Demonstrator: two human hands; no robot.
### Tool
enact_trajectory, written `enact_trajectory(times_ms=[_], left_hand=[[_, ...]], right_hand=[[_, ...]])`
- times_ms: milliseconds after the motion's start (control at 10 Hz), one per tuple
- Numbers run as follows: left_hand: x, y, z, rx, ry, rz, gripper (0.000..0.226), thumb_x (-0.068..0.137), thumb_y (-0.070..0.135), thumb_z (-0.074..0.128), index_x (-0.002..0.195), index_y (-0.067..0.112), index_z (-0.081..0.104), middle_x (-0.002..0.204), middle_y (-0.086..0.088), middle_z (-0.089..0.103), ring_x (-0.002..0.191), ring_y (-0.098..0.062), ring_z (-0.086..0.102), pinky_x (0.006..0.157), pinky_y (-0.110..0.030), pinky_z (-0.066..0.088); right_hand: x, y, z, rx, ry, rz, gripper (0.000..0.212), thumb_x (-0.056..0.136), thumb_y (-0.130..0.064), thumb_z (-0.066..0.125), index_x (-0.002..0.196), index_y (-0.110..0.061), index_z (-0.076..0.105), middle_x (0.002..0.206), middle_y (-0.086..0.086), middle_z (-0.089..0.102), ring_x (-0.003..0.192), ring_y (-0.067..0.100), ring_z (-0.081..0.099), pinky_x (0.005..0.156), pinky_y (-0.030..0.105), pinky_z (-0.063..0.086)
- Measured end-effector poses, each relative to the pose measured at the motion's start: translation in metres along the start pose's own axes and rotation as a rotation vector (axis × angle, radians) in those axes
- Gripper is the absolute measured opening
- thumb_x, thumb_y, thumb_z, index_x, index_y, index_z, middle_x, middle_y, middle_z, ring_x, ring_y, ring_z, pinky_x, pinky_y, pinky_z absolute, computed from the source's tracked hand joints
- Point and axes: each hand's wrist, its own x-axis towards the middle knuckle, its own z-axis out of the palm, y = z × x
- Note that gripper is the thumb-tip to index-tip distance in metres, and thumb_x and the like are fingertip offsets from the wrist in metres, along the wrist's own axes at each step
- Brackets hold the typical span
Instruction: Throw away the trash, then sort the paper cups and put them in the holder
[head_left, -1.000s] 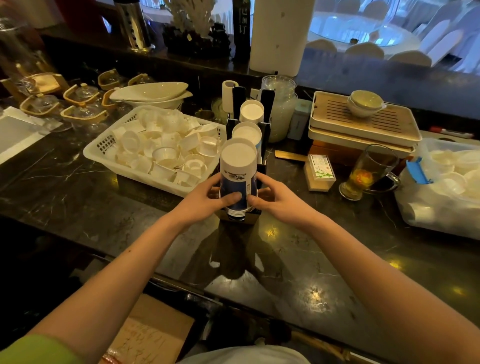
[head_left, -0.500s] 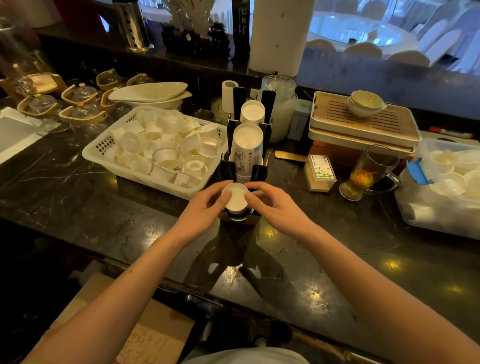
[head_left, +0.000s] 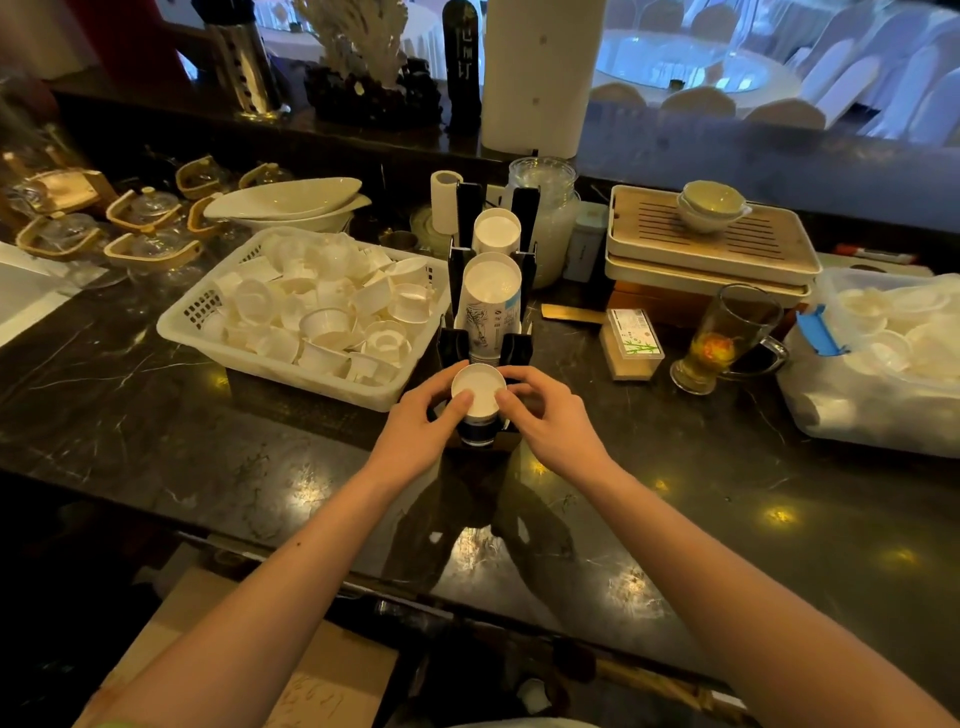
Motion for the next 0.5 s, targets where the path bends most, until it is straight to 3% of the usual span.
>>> enact_trajectory(times_ms=[200,300,400,500], left_hand=[[-0.003,-0.002,0.002,0.02,0.003,0.041,0.051,0.095,0.046,0.056,0.141,0.025,0.05,0.13,0.009,0.062,0.122,-0.003,0.055,0.106,-0.037,0.045],[-0.006,-0.005,0.002,0.03,-0.029,0.042,0.057,0.095,0.052,0.05,0.144,0.024,0.045,0.137,0.005,0.057,0.126,-0.006,0.052,0.107,-0.036,0.043],[-0.014,-0.001,0.001,0.091,0.042,0.085,0.054,0.098,0.049,0.048,0.145,0.022,0.043,0.141,0.001,0.053,0.127,-0.01,0.05,0.106,-0.034,0.042],[-0.025,0.015,0.003,0.238,0.205,0.378,0.038,0.099,0.035,0.05,0.133,0.017,0.052,0.13,0.0,0.055,0.12,-0.011,0.05,0.101,-0.032,0.043]], right_hand=[[-0.002,-0.003,0.004,0.028,0.031,0.021,0.032,0.098,-0.033,0.056,0.13,-0.032,0.057,0.112,-0.01,0.068,0.103,0.002,0.063,0.086,0.025,0.053],[-0.009,-0.004,0.004,0.008,0.052,0.058,0.041,0.098,-0.037,0.056,0.138,-0.028,0.051,0.126,-0.006,0.062,0.11,0.007,0.061,0.09,0.028,0.053],[-0.019,-0.003,0.001,-0.028,0.099,0.061,0.043,0.097,-0.04,0.056,0.138,-0.029,0.05,0.124,-0.009,0.06,0.107,-0.001,0.06,0.083,0.015,0.049],[-0.036,-0.007,-0.013,-0.07,0.203,0.023,0.039,0.098,-0.038,0.056,0.135,-0.028,0.053,0.117,-0.013,0.062,0.102,-0.012,0.056,0.076,0.004,0.044]])
